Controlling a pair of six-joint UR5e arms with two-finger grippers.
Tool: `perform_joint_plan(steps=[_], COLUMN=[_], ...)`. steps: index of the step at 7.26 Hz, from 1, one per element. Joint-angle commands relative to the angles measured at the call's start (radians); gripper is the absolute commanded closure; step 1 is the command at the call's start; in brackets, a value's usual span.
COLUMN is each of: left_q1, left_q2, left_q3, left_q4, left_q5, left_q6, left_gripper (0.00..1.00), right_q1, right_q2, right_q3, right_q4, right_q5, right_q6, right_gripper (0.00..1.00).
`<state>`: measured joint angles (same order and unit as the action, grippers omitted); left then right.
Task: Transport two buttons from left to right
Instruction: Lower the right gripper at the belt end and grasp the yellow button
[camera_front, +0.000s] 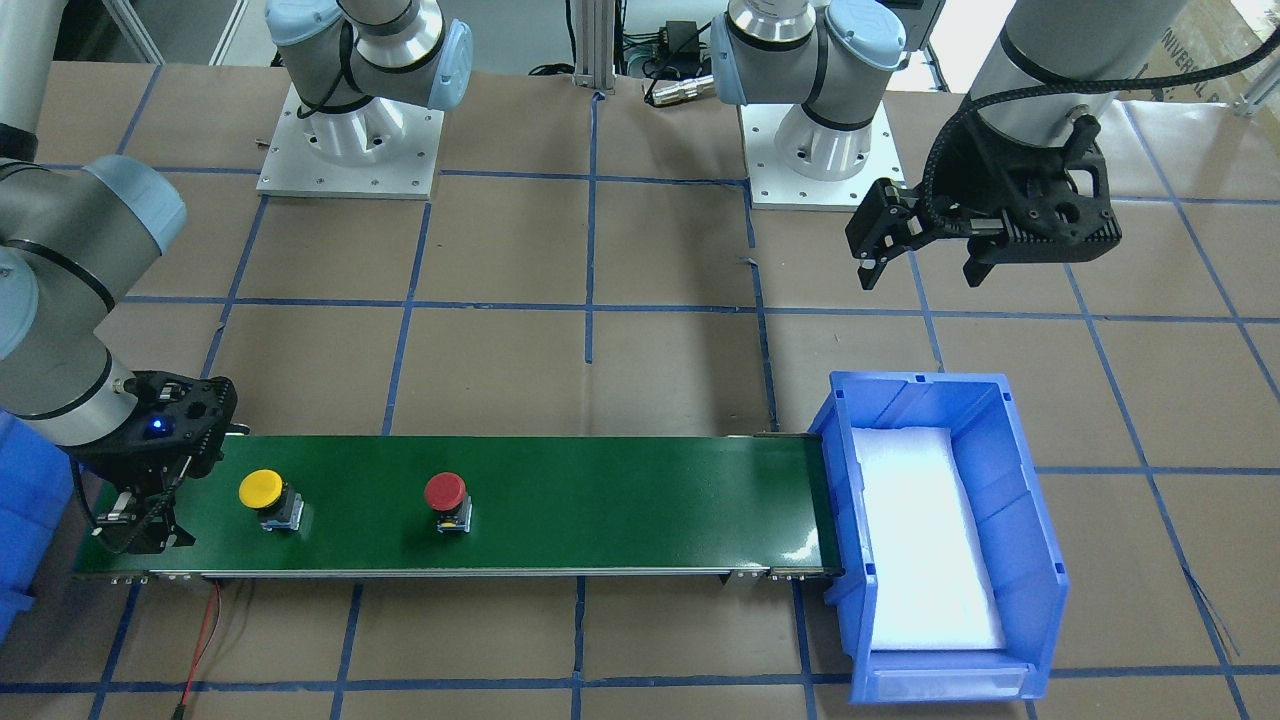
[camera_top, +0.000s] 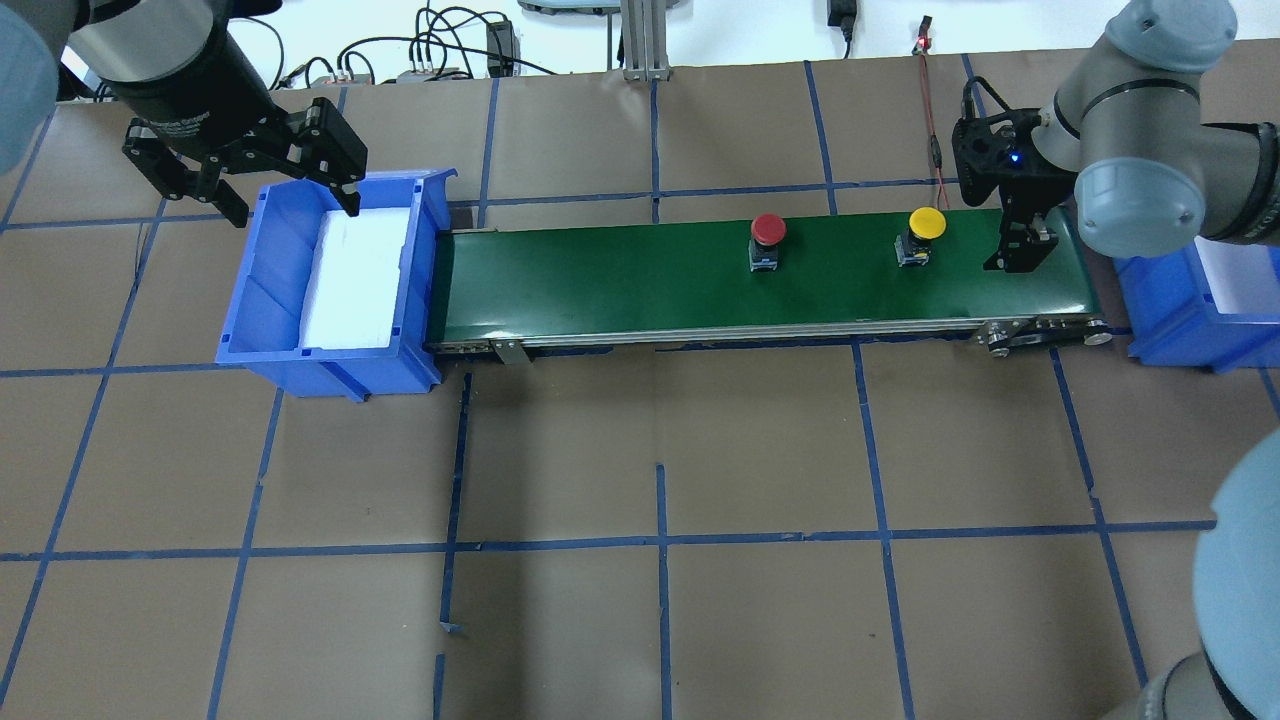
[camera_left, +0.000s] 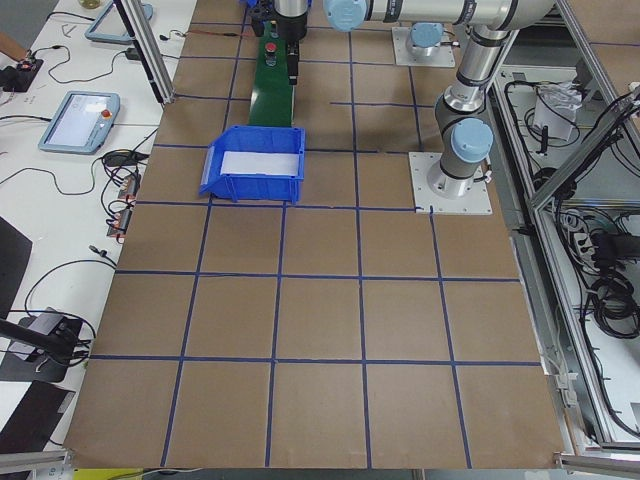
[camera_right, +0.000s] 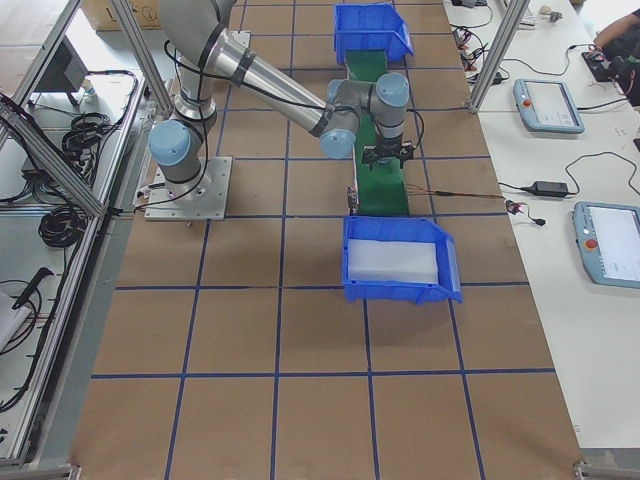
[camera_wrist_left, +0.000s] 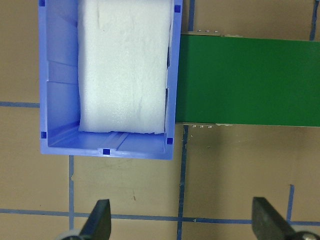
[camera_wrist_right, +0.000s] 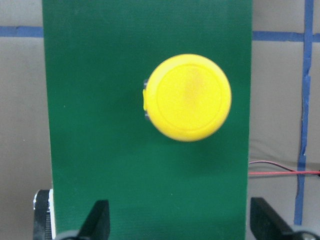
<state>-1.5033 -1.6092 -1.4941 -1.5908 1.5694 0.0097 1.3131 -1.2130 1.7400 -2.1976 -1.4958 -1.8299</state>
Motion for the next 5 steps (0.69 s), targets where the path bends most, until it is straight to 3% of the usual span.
perform_joint_plan(steps=[1, 5], left_q1=[0.000, 0.000], left_q2=[0.000, 0.000], left_q3=[0.000, 0.000], left_q4=[-0.002, -0.002], left_q5=[-0.002, -0.006], left_q6=[0.001, 0.001], left_gripper=[0.00, 0.00], right_q1=[0.000, -0.003], right_q2=[0.001, 0.010], right_q3=[-0.005, -0.007], right_q4=[0.004, 0.004], right_q5=[-0.006, -0.004], right_q6=[0.000, -0.003], right_gripper=[0.01, 0.01])
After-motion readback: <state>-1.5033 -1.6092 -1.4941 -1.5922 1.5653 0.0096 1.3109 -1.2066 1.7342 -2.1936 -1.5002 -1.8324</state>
